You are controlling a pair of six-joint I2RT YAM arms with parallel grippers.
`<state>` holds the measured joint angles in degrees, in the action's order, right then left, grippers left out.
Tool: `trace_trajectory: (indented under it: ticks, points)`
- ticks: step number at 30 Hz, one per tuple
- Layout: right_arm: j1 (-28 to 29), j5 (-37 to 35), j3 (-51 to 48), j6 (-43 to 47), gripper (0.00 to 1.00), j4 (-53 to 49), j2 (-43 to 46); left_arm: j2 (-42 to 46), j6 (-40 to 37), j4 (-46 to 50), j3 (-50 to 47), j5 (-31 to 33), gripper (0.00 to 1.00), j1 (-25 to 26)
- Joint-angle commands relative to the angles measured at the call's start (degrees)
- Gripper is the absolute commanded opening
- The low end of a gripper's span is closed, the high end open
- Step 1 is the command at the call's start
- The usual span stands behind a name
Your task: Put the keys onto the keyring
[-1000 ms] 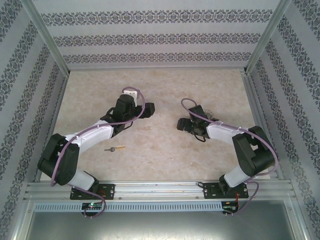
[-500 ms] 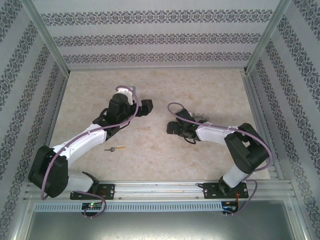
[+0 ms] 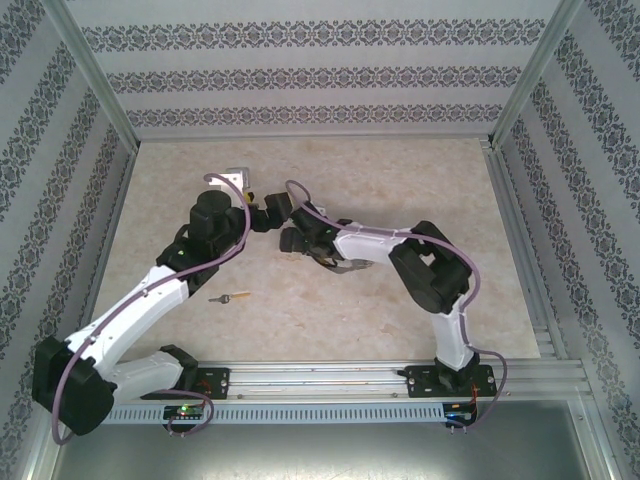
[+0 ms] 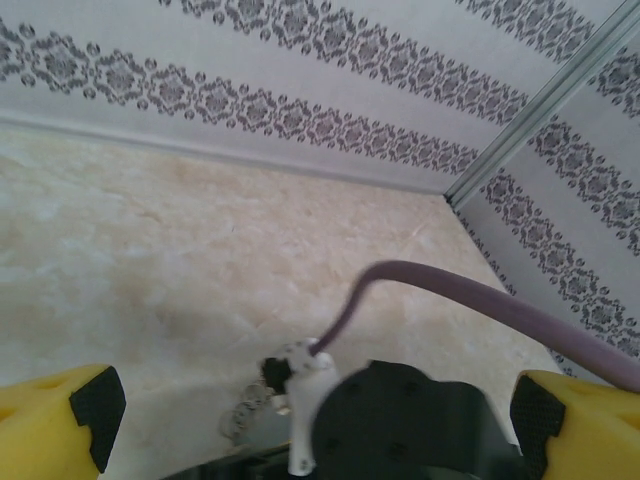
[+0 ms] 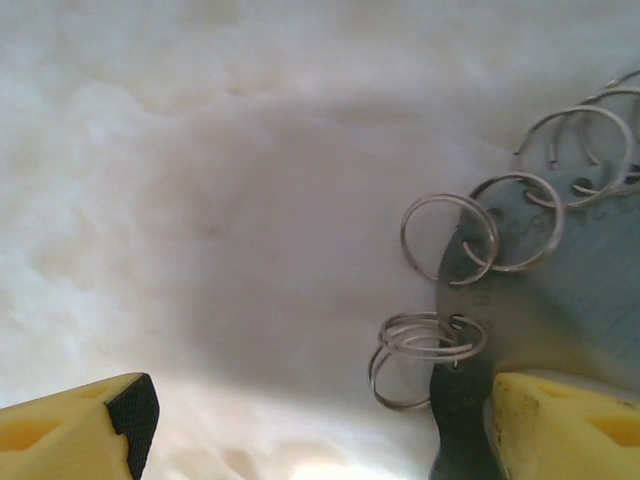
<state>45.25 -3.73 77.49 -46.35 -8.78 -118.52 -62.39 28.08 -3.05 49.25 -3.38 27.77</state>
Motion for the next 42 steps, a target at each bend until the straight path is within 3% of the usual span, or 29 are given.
trace_trajectory:
  ticks: [1,5,9,21,25,29,33,39,42]
  points:
    - [2.9,10.0,6.5,-2.8,0.85,5.0,-7.2,2.2,-2.2,3.4,0.0,0.5,1.00,0.5]
    - [3.5,11.7,12.7,-2.8,0.85,5.4,-10.3,2.8,-2.6,5.2,0.6,0.4,1.00,0.5]
    - [3.1,12.0,13.1,-0.6,0.85,6.0,-7.2,2.8,-2.5,6.6,1.6,-0.6,1.00,0.6]
    - [-3.0,9.1,-5.0,6.0,0.87,6.7,16.4,3.4,-1.4,4.1,0.7,-0.9,1.00,0.6]
    - [-3.0,5.7,-9.1,10.9,0.98,4.6,21.4,2.1,-1.4,3.6,0.0,-0.9,1.00,0.5]
    - [-3.2,0.3,-13.5,14.2,0.98,4.1,25.0,1.0,-2.0,2.6,-0.8,-0.2,1.00,0.5]
    - [-3.4,-10.3,-16.4,13.5,0.98,3.3,28.8,0.3,-3.7,1.7,-1.1,0.6,1.00,0.5]
    - [-12.5,4.4,-23.7,12.9,0.98,9.0,33.0,-0.9,-4.8,0.0,-1.8,1.2,1.00,0.4]
    - [-13.5,10.8,-25.5,14.5,0.98,10.3,32.6,-2.0,-5.0,-0.5,-2.1,1.3,1.00,0.4]
